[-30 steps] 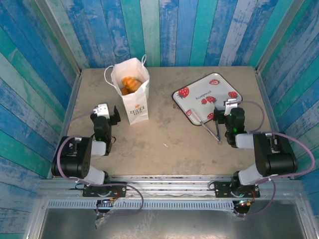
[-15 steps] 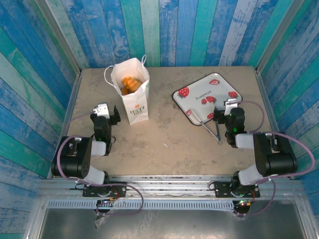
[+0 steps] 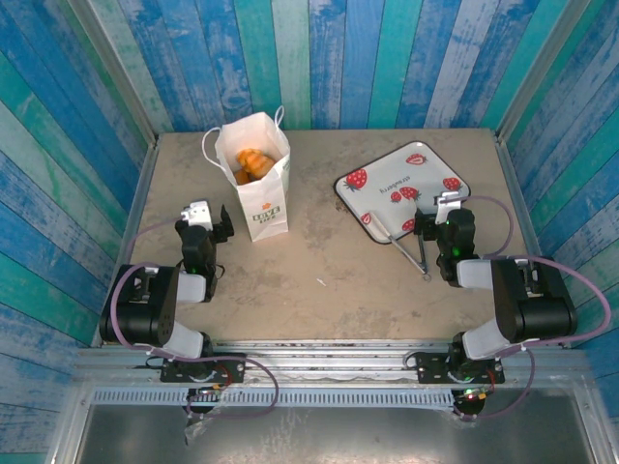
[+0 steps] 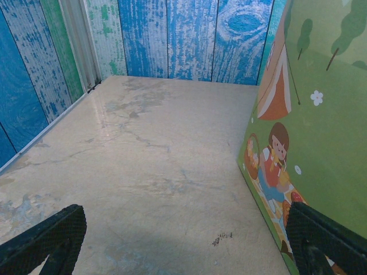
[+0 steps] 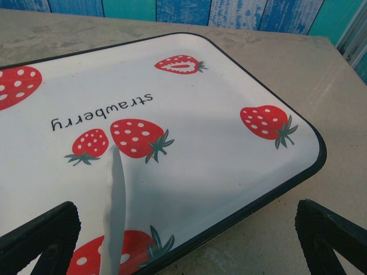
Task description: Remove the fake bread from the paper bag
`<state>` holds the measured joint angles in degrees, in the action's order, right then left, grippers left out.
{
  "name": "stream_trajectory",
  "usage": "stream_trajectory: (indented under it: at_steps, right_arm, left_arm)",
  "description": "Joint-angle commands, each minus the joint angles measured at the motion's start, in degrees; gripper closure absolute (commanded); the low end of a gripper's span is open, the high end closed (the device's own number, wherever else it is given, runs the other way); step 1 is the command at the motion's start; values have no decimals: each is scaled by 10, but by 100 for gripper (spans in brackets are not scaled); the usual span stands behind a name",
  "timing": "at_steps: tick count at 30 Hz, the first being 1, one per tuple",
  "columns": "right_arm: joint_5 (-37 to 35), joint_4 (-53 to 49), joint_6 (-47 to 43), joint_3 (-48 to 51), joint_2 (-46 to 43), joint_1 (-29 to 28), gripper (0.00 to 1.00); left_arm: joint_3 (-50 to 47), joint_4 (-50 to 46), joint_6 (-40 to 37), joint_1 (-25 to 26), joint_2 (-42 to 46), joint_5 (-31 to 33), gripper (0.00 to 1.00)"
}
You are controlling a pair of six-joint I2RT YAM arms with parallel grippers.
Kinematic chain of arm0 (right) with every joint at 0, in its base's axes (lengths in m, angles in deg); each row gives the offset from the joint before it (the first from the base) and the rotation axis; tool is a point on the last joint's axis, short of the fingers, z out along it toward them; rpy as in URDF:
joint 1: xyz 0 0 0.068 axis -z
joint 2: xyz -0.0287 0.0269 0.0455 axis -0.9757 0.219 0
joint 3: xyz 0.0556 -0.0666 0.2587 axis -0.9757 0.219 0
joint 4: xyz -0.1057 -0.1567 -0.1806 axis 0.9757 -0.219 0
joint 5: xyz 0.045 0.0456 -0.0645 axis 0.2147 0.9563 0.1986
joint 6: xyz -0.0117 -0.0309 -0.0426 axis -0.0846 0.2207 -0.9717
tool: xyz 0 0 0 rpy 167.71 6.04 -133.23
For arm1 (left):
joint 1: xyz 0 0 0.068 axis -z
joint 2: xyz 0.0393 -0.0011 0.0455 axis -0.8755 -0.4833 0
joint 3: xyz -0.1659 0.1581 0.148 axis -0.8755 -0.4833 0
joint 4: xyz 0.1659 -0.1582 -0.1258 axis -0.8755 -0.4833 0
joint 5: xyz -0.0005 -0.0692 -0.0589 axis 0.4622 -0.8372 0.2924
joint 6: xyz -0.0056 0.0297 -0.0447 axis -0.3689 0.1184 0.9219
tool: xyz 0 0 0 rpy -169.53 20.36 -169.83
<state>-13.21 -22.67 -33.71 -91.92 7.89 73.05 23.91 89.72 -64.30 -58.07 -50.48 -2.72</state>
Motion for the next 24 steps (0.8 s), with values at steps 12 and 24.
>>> stream_trajectory:
  at_steps: [12, 24]
  right_arm:
    - [1, 14, -1, -7, 2, 3, 0]
    - [-25, -111, 10, -48, -58, 3, 0]
  left_arm:
    - [12, 12, -6, -2, -13, -3, 6]
    - [26, -115, 25, -2, 97, 43, 6]
